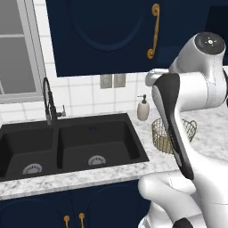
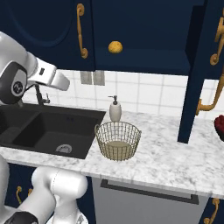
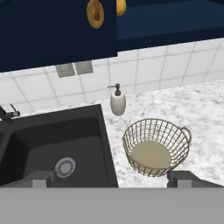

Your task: Open the cabinet, pick up the bread from the cabinet and place it in the basket. Then move the basket to the dining counter.

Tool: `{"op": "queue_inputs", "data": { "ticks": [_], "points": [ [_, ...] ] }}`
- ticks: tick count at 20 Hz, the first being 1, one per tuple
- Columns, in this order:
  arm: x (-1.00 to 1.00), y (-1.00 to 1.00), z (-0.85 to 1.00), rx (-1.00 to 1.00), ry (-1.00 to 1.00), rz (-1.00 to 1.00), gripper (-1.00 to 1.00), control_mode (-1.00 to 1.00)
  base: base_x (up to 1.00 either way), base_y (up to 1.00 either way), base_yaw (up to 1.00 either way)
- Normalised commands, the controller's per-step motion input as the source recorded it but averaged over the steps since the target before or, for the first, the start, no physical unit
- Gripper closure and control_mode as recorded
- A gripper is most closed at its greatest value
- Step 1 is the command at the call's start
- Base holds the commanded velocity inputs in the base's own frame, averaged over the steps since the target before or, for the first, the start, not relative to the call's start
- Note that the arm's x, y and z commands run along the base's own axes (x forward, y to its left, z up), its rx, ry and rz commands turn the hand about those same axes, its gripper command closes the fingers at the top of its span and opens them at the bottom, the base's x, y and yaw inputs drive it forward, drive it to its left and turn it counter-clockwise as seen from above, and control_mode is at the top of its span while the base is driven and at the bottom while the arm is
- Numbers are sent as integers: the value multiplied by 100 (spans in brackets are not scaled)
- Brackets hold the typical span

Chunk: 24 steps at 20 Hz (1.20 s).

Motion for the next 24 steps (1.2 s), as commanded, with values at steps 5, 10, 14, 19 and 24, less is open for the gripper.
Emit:
{"op": "queue_inputs", "data": {
  "ticks": [5, 10, 14, 19, 24],
  "points": [
    [45, 0, 100, 0, -10, 5, -100, -100, 0, 0, 0],
    [76, 0, 77, -3, -2, 8, -100, -100, 0, 0, 0],
    [94, 0, 20, -9, 3, 5, -100, -100, 0, 0, 0],
    [76, -22, -2, 0, 1, 0, -100, -100, 0, 0, 0],
    [61, -9, -2, 0, 0, -1, -100, -100, 0, 0, 0]
  ]
}}
